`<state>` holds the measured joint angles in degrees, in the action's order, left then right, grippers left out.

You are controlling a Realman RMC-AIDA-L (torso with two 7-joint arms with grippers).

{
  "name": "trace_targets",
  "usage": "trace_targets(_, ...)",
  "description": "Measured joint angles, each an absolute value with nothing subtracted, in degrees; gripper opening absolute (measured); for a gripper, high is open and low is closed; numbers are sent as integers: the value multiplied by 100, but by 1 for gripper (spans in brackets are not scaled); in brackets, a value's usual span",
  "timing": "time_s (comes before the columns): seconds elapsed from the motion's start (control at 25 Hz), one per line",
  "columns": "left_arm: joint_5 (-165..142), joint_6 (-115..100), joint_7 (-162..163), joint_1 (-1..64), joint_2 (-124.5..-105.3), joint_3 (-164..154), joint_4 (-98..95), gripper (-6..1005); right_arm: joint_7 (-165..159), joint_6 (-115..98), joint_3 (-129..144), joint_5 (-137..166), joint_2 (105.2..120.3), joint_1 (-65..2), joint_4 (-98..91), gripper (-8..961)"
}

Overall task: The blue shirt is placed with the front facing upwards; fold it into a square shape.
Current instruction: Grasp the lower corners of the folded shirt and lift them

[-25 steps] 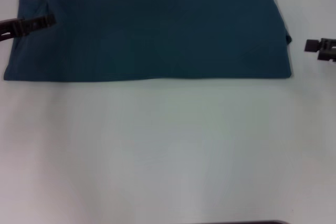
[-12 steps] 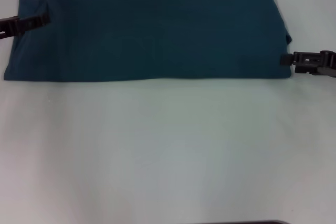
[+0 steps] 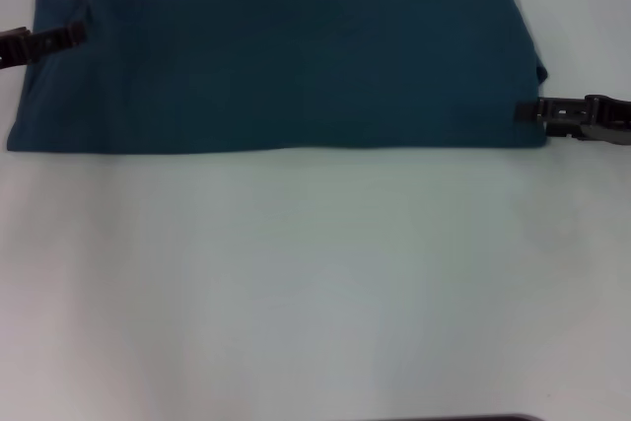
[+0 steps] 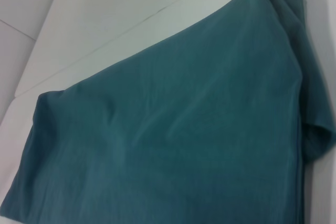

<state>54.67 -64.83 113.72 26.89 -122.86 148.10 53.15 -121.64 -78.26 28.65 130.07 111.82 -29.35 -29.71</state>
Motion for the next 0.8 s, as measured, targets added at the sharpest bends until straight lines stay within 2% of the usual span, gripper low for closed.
trace_targets(0.8,5467,-6452,11373,2690,-12273,14810,5305,951,-12168,-7734,2892,13008,11278,-3018,-2952,861)
